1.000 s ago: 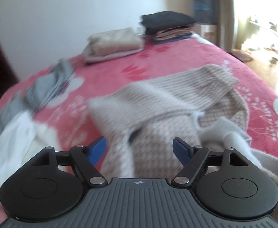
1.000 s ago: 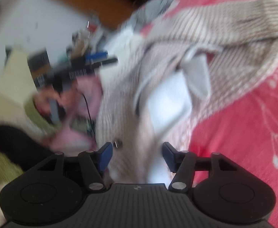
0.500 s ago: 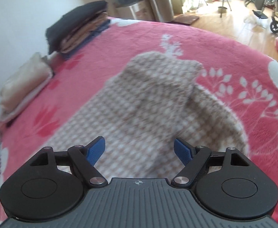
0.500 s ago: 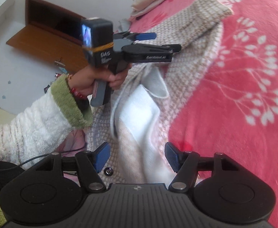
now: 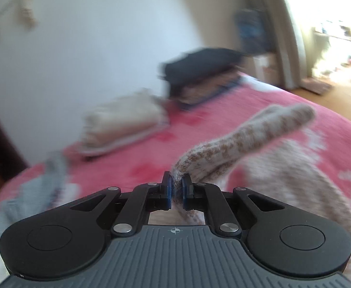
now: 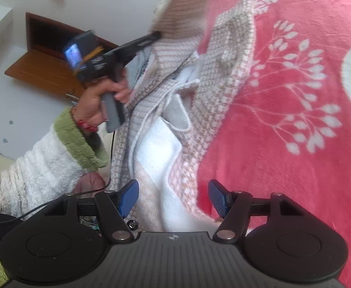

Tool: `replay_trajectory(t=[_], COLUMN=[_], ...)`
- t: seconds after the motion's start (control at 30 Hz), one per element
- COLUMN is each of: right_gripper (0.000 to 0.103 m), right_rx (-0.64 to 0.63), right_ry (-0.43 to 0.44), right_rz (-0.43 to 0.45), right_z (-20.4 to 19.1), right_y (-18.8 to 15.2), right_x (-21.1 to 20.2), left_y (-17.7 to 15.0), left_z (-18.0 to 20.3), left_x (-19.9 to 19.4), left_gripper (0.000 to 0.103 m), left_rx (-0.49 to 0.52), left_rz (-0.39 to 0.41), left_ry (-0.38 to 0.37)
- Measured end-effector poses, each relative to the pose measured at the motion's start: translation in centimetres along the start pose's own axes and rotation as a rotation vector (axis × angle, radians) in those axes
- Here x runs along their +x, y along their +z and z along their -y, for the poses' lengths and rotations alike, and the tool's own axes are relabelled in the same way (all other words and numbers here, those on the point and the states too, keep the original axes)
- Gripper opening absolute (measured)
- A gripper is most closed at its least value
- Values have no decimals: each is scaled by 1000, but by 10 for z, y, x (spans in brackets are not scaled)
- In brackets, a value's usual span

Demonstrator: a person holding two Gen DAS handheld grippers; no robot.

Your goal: Fold clothes

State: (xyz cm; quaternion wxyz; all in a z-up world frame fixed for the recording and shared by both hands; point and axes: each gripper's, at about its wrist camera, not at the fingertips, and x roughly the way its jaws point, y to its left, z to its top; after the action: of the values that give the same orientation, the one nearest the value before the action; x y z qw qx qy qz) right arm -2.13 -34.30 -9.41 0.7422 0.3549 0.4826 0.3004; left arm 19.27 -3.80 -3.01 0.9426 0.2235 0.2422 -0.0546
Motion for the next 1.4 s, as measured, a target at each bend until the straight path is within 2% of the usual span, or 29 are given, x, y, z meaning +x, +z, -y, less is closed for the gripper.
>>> replay_trajectory(t=[0.1,0.2,0.27,0.3,0.33,0.4,0.47,0.57,0.67,0.73,0.87,1.0,1.07,1.13,1.23,1.33,1.4], right_gripper=[67,67,67,67,67,67,67,67,67,67,67,67,66,66,66,53,36], right_rx=[-9,-16,-13,-11,-8,-2,-2,-27,-54,-75,-136,-188,-214,-254,-318,-376,-401], right_ry=[42,68,74,77,80,86,89,86,83,67,20,-24,-63,-62,-81,-130,-179], right_rz=[-14,-33,-43,-46,-48,-46,-39,-13,22,45,50,-7,-65,-131,-179,-205,-217], right_z=[2,5,8,9,10,11,12,9,4,1,-7,-10,-9,-11,-21,-30,-34], right_y=[8,16,22,25,28,35,40,55,72,83,103,114,116,115,113,113,112], right_x=[11,24,33,37,40,46,51,53,59,67,96,129,145,157,170,186,199], left_y=[0,-19,-46,-61,-76,-99,-115,-121,-116,-110,-89,-73,-67,-62,-56,-54,-54], left_z=[-83,-165,-201,-219,-230,-241,-243,-242,-245,-239,-198,-170,-163,-162,-163,-161,-156], left_x=[-14,-20,-24,-26,-30,-39,-53,-69,-86,-100,-124,-129,-129,-129,-132,-134,-134], left_gripper=[7,8,18,34,44,48,49,49,49,50,59,60,60,60,60,60,61], left_rx=[-50,-176,-247,-281,-304,-347,-393,-431,-444,-413,-196,-160,-160,-177,-217,-253,-278], left_rz=[-53,-217,-339,-401,-451,-512,-525,-542,-508,-455,-330,-290,-271,-255,-241,-223,-213], left_ry=[209,395,466,500,527,558,549,510,504,503,466,288,251,226,191,166,140])
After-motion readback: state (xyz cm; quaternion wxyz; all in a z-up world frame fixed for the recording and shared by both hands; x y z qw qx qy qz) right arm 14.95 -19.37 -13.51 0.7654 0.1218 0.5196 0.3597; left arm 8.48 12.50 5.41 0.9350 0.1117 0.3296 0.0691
